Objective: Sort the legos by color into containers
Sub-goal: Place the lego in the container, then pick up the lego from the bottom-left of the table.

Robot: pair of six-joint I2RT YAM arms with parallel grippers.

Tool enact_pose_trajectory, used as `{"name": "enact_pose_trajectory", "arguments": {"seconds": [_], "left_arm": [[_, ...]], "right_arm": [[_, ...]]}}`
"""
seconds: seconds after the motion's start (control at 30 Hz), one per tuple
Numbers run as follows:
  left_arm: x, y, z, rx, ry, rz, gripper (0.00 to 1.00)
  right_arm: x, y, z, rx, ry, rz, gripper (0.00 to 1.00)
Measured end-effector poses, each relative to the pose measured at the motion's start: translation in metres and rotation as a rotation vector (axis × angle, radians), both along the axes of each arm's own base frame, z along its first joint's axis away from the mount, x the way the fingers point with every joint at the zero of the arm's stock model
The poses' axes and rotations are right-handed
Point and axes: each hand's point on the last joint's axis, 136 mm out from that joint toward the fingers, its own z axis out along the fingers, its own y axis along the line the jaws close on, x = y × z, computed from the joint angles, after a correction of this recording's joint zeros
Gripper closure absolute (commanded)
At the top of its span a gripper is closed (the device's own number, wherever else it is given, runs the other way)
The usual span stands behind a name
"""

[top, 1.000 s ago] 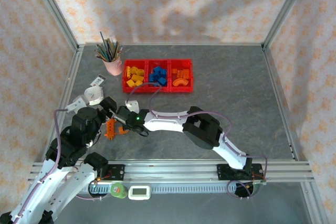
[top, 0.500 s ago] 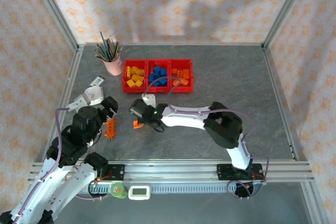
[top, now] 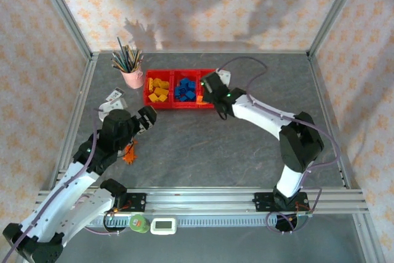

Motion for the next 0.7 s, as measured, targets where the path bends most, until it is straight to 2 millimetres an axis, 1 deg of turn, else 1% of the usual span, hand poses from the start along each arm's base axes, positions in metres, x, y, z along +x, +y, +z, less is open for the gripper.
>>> {"name": "enact_pose_trajectory", "arguments": {"seconds": [0.07, 0.13, 0.2, 0.3, 0.4, 0.43, 0.5, 0.63, 0.7], "left_arm": [[0.005, -0.006, -0.002, -0.003, 0.005, -0.017, 0.01], [0.009, -0.010, -0.003, -0.005, 0.006, -0.031, 0.01], [0.011, -0.012, -0.003, -0.005, 0.002, -0.039, 0.01], [0.013, -0.013, -0.002, -0.004, -0.005, -0.043, 0.01], [0.014, -0.014, -0.002, -0.005, -0.008, -0.043, 0.01], [0.014, -0.013, -0.002, -0.005, -0.008, -0.043, 0.01], [0.014, -0.013, -0.003, -0.002, -0.007, -0.040, 0.01], [0.013, -0.011, -0.003, 0.002, -0.009, -0.031, 0.01], [0.013, -0.009, -0.003, 0.006, -0.009, -0.025, 0.01]], "right_arm": [[0.015, -0.016, -0.002, -0.028, 0.000, -0.020, 1.00], [0.031, -0.025, -0.005, -0.053, -0.002, -0.030, 1.00], [0.046, -0.028, -0.010, -0.078, -0.001, -0.028, 1.00], [0.069, -0.023, -0.018, -0.107, -0.003, -0.007, 1.00], [0.085, -0.014, -0.029, -0.127, 0.004, 0.019, 0.85], [0.089, -0.011, -0.033, -0.132, 0.006, 0.029, 0.77], [0.090, -0.007, -0.037, -0.137, 0.015, 0.053, 0.67], [0.088, -0.001, -0.031, -0.117, 0.005, 0.092, 0.56], [0.082, -0.001, -0.026, -0.102, 0.001, 0.109, 0.52]]}}
